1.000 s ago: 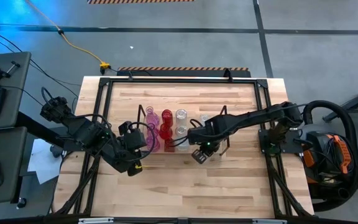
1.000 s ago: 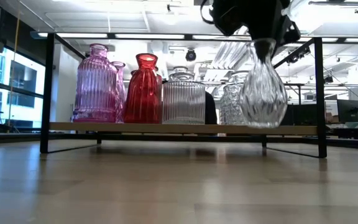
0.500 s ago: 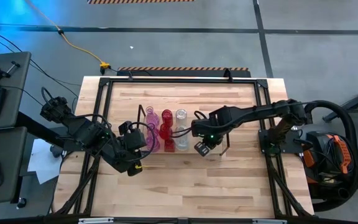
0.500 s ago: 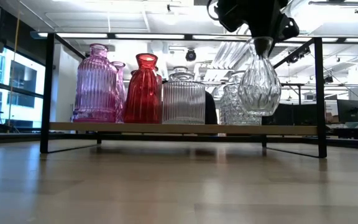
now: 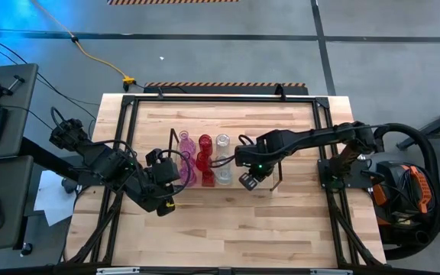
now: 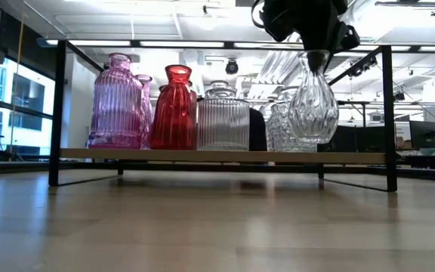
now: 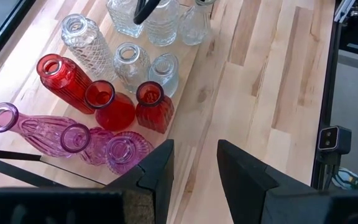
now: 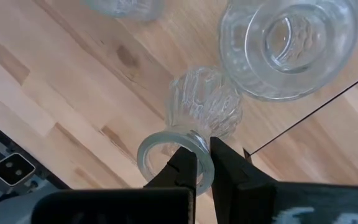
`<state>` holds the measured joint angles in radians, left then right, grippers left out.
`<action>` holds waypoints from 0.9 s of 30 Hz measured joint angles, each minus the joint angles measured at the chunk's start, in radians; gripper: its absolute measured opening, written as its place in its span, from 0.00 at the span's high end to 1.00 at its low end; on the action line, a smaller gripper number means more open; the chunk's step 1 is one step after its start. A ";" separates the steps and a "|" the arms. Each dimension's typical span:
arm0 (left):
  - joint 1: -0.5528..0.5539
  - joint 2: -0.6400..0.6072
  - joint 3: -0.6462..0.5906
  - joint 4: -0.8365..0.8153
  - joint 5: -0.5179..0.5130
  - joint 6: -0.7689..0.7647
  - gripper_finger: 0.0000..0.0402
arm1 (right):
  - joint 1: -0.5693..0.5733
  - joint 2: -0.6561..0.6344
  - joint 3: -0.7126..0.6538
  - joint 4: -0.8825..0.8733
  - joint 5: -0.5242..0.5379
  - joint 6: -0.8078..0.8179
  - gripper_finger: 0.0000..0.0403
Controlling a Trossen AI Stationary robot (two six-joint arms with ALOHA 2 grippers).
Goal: Sort vases onto shelf
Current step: Put the transparent vase aligned with the other transparent vases on the shelf
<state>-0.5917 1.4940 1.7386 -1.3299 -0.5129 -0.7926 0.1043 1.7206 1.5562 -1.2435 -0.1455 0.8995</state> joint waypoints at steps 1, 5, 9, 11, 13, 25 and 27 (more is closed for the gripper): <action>0.000 0.000 0.000 0.000 0.000 0.000 0.71 | 0.000 0.000 0.000 0.000 0.000 -0.003 0.99; 0.000 0.000 0.000 0.000 0.000 -0.001 0.71 | 0.000 0.009 -0.001 -0.006 0.000 -0.016 0.99; 0.000 0.000 0.000 0.001 0.000 -0.001 0.71 | 0.000 0.020 -0.002 -0.007 -0.001 -0.029 0.99; 0.000 0.000 -0.001 0.001 0.000 -0.001 0.71 | 0.000 0.027 -0.002 -0.004 -0.005 -0.037 0.99; 0.000 0.000 -0.001 0.001 0.001 -0.001 0.71 | 0.000 0.030 -0.002 -0.003 -0.005 -0.044 0.99; 0.000 0.000 -0.001 0.004 0.001 0.000 0.71 | 0.000 0.034 -0.001 0.006 -0.004 -0.056 0.96; 0.000 0.000 -0.001 0.003 0.001 0.000 0.71 | 0.000 0.035 -0.001 0.007 0.004 -0.063 0.94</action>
<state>-0.5915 1.4937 1.7378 -1.3266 -0.5121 -0.7921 0.1047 1.7554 1.5551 -1.2369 -0.1414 0.8363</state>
